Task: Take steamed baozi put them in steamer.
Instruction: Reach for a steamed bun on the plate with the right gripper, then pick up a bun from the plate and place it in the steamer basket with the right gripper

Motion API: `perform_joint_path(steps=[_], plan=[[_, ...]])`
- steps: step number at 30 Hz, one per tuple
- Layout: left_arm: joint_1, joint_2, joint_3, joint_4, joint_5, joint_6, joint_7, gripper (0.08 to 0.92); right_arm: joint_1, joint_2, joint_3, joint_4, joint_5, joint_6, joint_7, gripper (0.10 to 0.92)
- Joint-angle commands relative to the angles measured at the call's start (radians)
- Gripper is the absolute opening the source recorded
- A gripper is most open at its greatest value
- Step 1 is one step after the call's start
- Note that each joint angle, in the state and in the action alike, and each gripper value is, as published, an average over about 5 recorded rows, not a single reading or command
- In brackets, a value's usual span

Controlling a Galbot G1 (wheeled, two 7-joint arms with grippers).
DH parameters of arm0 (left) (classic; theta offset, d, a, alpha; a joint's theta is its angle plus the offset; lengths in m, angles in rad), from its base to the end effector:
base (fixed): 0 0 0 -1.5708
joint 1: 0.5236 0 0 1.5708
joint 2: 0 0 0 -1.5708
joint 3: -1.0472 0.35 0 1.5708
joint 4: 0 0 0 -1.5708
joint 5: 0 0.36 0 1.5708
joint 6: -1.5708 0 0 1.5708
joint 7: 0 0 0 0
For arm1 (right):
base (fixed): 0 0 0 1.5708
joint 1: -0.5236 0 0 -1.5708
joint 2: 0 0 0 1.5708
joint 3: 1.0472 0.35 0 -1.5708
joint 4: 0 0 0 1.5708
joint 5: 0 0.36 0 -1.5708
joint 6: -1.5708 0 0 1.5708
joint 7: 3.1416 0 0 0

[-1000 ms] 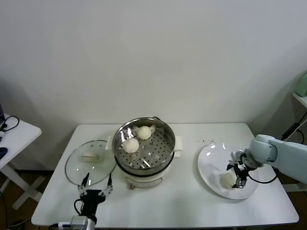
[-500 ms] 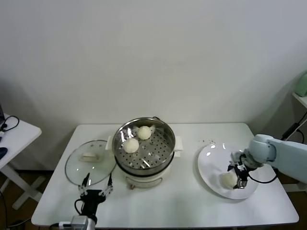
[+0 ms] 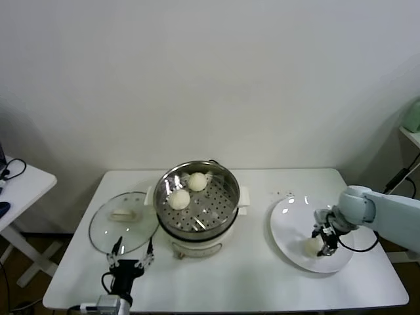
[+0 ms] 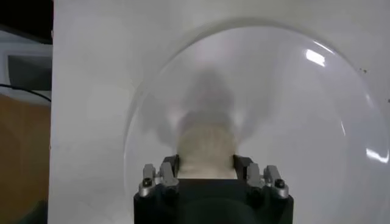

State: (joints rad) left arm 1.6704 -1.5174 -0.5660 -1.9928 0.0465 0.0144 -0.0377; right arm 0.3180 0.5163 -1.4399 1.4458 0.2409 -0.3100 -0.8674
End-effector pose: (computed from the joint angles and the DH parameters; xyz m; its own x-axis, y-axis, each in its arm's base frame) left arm 0.1488 0.0247 -0.3551 -0.9766 -0.0558 0.2077 -0.0309 0.9921 0.1213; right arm 0.4439 -0.1805 -0.2322 -0.0687 -0.0543 0.9962 -0.9976 -0.0084 -0.0692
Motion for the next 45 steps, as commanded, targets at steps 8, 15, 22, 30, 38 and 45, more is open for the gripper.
perform_joint_path(steps=[8,15,22,30,38,45], plan=[[0.004,-0.002,-0.003,-0.005,0.001,0.001,0.0,0.823,0.491,0.009,-0.337,0.121,0.103,0.074,-0.064,0.596],[0.007,-0.002,0.0,0.0,0.004,-0.002,-0.002,0.823,0.802,0.099,-0.449,0.178,0.165,0.164,-0.127,0.594],[0.008,-0.001,0.001,0.001,0.005,-0.002,-0.002,0.823,0.899,0.213,-0.343,0.253,0.167,0.272,-0.17,0.594],[0.004,-0.003,0.0,0.001,0.005,-0.003,-0.003,0.823,0.828,0.381,-0.156,0.293,0.095,0.42,-0.163,0.586],[0.0,-0.008,-0.002,0.004,0.004,-0.003,-0.003,0.823,0.684,0.57,-0.084,0.26,-0.036,0.467,-0.127,0.585],[-0.004,-0.012,-0.008,0.005,0.004,-0.002,-0.003,0.823,0.552,0.732,-0.063,0.193,-0.136,0.477,-0.117,0.57]])
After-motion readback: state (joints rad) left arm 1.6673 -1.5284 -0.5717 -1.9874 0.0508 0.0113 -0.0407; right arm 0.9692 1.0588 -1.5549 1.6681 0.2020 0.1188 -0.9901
